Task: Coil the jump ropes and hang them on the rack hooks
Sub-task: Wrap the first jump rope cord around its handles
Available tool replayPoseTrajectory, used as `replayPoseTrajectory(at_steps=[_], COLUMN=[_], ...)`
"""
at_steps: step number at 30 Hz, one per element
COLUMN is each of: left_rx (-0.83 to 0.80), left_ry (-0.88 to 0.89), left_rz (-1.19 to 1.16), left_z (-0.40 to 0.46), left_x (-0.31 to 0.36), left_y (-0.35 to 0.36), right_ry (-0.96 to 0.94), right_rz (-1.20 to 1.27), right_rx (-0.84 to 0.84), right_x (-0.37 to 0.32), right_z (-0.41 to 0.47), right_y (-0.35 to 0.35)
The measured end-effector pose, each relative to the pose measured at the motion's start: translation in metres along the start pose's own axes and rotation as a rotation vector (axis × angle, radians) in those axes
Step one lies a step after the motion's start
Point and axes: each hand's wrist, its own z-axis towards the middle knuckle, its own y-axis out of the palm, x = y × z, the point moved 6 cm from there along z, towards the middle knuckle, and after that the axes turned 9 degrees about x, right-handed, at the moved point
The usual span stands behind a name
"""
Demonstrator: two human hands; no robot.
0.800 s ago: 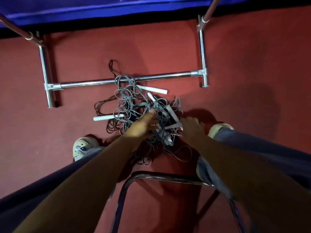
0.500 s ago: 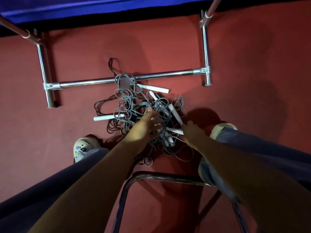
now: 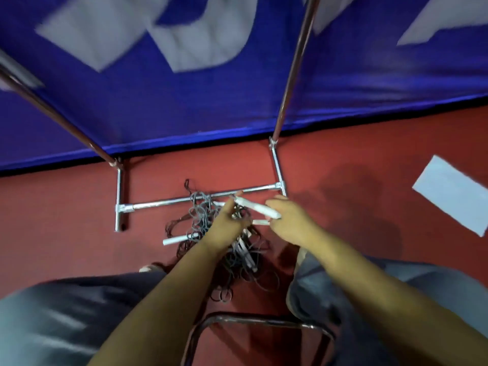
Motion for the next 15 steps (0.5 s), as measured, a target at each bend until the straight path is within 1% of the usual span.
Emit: replayPoseTrajectory(at_steps=[3,6,9,12,14,15], left_rx=[-0.002,0.089,0.139,0.19,0.224,0.229], left_ry=[0.12,0.17,0.212,0.323,0.408,0.434], left_rz=[0.027,0.088,0.161,0.29,0.325,0.293], left_z=[-0.037,-0.067,-0.095,-0.117,-0.127,-0.132], left_x=[0.049,0.073,0.088,0.118,0.146,0.162], left_y=[0.001,-0.013,-0.032,-0.054,-0.067,-0.073], right_ry=[-0.126,-0.144,-0.13,-0.125,-0.172,-0.187], right_rz=[0.067,0.199,0.376,0.595,0.613,0.624], right_rx=[0.125,0.244,0.309,0.383,0.384,0.37], right_x=[-0.051,-0.088,-0.122,-0.146,-0.162,-0.169], right_z=[-0.029,-0.061,-0.09,-0.112,-0.122,-0.127], right_y=[-0.048,-0.092,-0.129,-0.165,-0.183,-0.189])
